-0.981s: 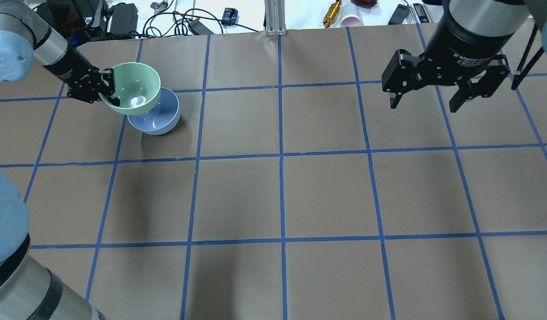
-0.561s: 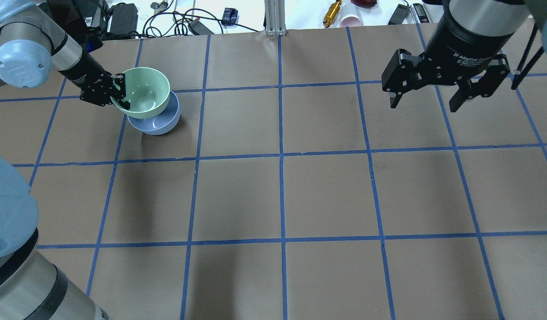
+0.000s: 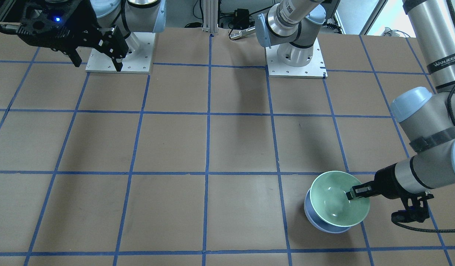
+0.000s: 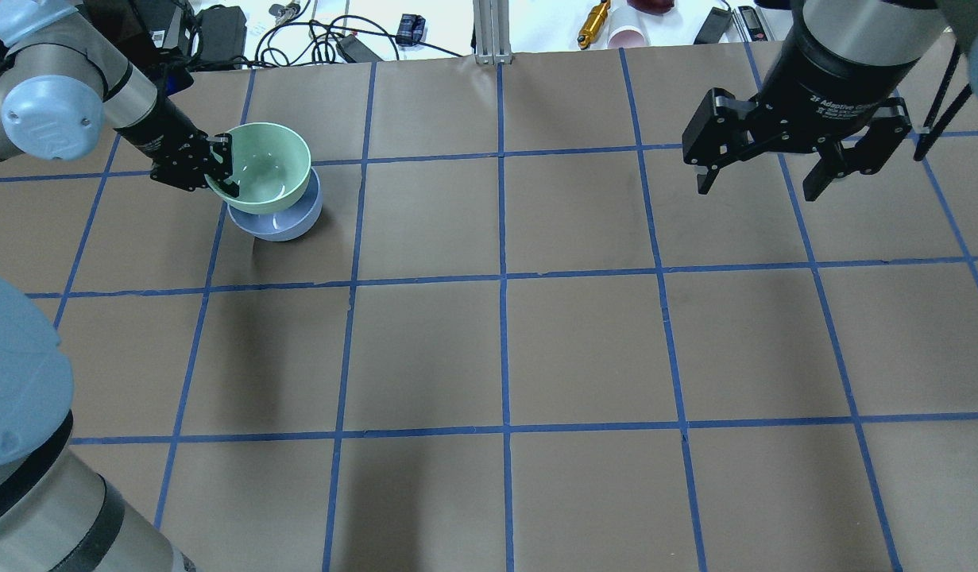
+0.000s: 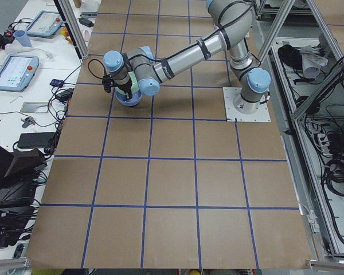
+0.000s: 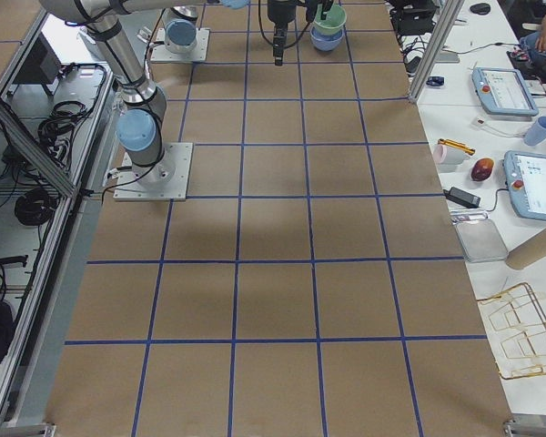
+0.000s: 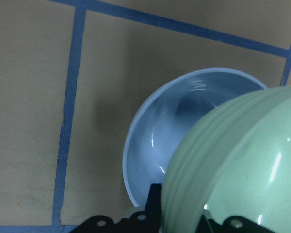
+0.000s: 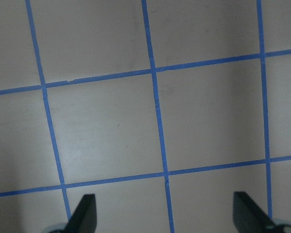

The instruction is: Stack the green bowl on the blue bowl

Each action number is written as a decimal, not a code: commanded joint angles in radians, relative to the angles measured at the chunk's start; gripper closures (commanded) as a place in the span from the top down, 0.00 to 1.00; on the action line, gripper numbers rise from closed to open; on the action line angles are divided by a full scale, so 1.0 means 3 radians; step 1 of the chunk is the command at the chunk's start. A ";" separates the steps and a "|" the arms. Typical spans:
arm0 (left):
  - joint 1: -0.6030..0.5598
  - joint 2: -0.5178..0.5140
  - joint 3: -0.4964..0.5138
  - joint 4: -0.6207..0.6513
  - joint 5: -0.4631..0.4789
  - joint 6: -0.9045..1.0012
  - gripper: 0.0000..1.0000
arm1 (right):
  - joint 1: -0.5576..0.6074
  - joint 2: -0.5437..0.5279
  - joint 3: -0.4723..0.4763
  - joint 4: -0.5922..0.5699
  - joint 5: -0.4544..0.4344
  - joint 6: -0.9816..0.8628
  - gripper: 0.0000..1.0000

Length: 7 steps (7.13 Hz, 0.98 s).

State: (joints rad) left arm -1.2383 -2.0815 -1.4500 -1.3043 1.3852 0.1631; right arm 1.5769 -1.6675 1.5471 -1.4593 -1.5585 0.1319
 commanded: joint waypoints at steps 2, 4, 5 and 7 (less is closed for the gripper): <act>-0.0116 0.0097 0.0006 -0.0095 0.0097 -0.0037 1.00 | 0.0000 0.0000 -0.0003 -0.0003 0.0000 0.0000 1.00; -0.0162 0.0305 0.0052 -0.0299 0.0102 -0.0145 1.00 | 0.0000 0.0000 -0.0003 -0.0003 0.0000 0.0000 1.00; -0.0198 0.0529 0.0088 -0.0634 0.0107 -0.0150 1.00 | 0.0000 0.0000 -0.0003 0.0002 0.0000 0.0000 1.00; -0.0473 0.0959 0.0114 -0.0893 0.0254 -0.0317 1.00 | 0.0000 0.0000 -0.0003 -0.0003 0.0000 0.0000 1.00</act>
State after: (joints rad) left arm -1.3365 -1.8683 -1.4192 -1.5290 1.4319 0.1037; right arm 1.5769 -1.6675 1.5462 -1.4593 -1.5585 0.1320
